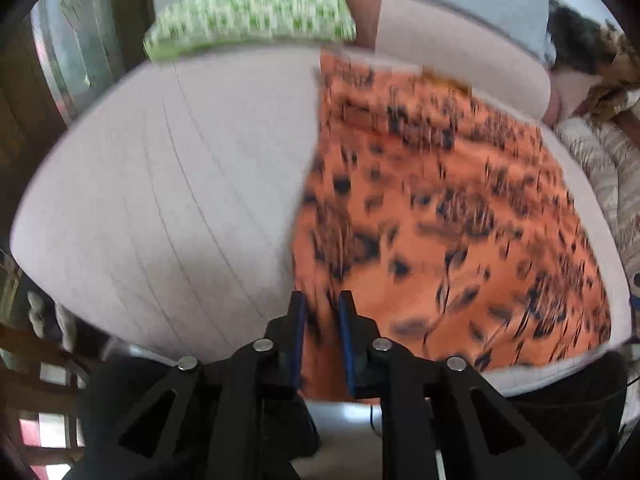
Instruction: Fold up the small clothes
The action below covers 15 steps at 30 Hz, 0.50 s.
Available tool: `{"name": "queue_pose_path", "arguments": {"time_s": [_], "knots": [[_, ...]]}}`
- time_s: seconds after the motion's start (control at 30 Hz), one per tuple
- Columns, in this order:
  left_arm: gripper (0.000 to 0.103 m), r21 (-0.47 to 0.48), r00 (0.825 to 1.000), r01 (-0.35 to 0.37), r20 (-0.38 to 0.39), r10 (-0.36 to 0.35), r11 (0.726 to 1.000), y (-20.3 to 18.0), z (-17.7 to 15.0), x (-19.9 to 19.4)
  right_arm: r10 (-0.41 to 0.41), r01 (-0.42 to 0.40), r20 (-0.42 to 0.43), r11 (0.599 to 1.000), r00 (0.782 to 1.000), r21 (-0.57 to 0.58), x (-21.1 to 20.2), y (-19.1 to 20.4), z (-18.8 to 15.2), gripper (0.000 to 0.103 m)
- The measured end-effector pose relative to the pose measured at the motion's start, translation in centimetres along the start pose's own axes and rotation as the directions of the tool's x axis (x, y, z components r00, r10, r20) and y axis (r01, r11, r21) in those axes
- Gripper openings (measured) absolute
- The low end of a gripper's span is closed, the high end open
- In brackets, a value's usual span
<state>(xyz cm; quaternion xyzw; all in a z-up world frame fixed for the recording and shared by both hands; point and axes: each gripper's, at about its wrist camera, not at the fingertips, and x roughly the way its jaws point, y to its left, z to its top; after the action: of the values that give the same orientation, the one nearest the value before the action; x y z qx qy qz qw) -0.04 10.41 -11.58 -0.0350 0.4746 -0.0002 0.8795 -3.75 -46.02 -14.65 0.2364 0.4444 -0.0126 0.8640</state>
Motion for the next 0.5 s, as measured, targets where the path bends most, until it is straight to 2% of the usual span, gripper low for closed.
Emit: {"name": "queue_pose_path", "arguments": {"time_s": [0.03,0.1,0.17,0.27,0.37,0.43,0.5], "knots": [[0.03,-0.003,0.999,-0.014,0.039,0.014,1.0,0.0,0.6,-0.7,0.009,-0.009,0.027,1.0,1.0,-0.009,-0.3,0.5,1.0,0.083],[0.041,-0.002,0.995,-0.032,0.099,0.032,0.999,-0.5,2.0,-1.3,0.055,-0.054,0.068,0.998,0.996,-0.02,0.1,2.0,4.1,0.083],[0.042,0.01,0.992,-0.019,0.125,0.018,1.0,-1.3,3.1,-1.1,0.09,-0.087,0.093,0.996,0.992,-0.034,1.9,3.8,7.6,0.083],[0.043,0.039,0.994,-0.004,0.108,0.0,0.999,-2.6,4.7,0.8,0.123,-0.118,0.089,0.991,0.988,-0.061,5.9,5.6,12.0,0.083],[0.043,0.046,0.995,0.019,0.096,-0.023,0.999,-3.1,5.1,2.2,0.133,-0.134,0.007,0.991,0.991,0.029,11.8,5.0,16.5,0.082],[0.043,0.058,0.995,0.031,0.092,-0.036,0.998,-3.3,5.5,2.9,0.108,-0.104,-0.036,0.99,0.994,0.098,15.7,3.8,18.4,0.082],[0.043,0.074,0.996,0.036,0.084,-0.042,0.997,-3.4,5.7,3.5,0.128,-0.112,-0.097,0.982,0.987,0.153,19.0,3.2,19.9,0.076]]}}
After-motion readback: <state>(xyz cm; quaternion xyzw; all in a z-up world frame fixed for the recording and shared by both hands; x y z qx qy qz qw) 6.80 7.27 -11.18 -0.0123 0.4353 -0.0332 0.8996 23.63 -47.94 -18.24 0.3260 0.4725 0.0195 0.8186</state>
